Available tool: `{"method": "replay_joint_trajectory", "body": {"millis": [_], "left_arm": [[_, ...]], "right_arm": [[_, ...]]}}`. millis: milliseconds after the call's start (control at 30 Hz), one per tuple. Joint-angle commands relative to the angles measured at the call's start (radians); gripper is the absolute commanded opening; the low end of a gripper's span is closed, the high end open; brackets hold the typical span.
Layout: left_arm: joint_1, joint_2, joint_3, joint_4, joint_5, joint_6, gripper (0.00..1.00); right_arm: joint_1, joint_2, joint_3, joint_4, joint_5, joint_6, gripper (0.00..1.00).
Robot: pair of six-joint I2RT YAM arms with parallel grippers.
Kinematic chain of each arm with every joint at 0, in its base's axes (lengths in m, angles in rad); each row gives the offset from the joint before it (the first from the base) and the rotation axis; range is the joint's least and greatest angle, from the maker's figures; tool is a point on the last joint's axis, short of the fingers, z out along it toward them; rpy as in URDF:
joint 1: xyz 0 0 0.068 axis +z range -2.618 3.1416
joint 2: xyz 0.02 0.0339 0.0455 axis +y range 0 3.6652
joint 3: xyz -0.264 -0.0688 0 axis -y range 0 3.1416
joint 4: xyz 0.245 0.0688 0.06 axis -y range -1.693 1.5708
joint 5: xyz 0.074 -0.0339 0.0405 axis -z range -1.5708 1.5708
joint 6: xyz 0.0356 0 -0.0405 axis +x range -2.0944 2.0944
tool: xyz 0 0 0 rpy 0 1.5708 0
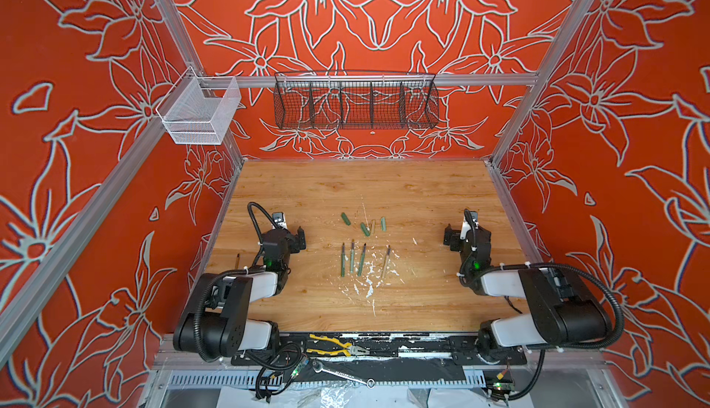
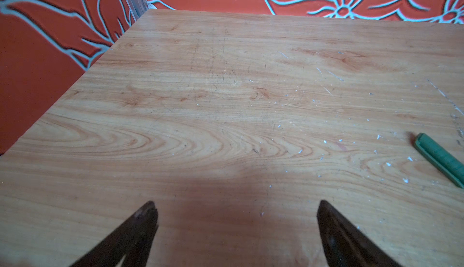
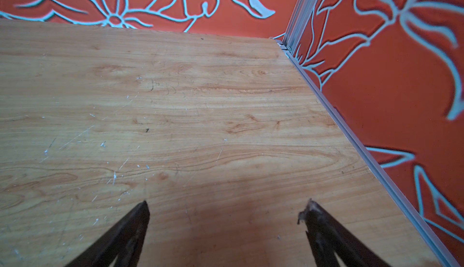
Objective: Insert pens into pen caps
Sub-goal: Pick up the pen cap from the center of the table.
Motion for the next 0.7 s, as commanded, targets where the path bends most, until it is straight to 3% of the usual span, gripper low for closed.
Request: {"method": "replay_joint_trajectory", "body": {"millis": [0, 167, 400, 500, 567, 667], "left_arm": [[-0.003, 0.011, 0.018, 0.036, -0.008, 0.014, 0.98], [-0.002, 0.012, 0.020, 0.032, -0.003, 0.012, 0.98], [0.022, 0.003, 0.023, 0.014, 0.104, 0.032, 0.98], [0.011, -0.020, 0.015, 0.018, 0.087, 0.038, 0.97], [0.007, -0.043, 0.012, 0.006, 0.044, 0.024, 0.98], [-0.002, -0.092, 0.054, -0.106, 0.000, 0.016, 0.97]], "right_arm": [[-0.005, 0.009, 0.024, 0.023, 0.016, -0.017, 0.97], [-0.004, 0.009, 0.024, 0.023, 0.016, -0.019, 0.98], [-0.004, 0.010, 0.024, 0.023, 0.016, -0.017, 0.97], [-0.007, 0.010, 0.029, 0.015, 0.016, -0.015, 0.97], [-0.045, 0.005, 0.050, -0.034, -0.054, 0.003, 0.97], [-0.051, 0.007, 0.046, -0.026, -0.066, 0.004, 0.98]]}}
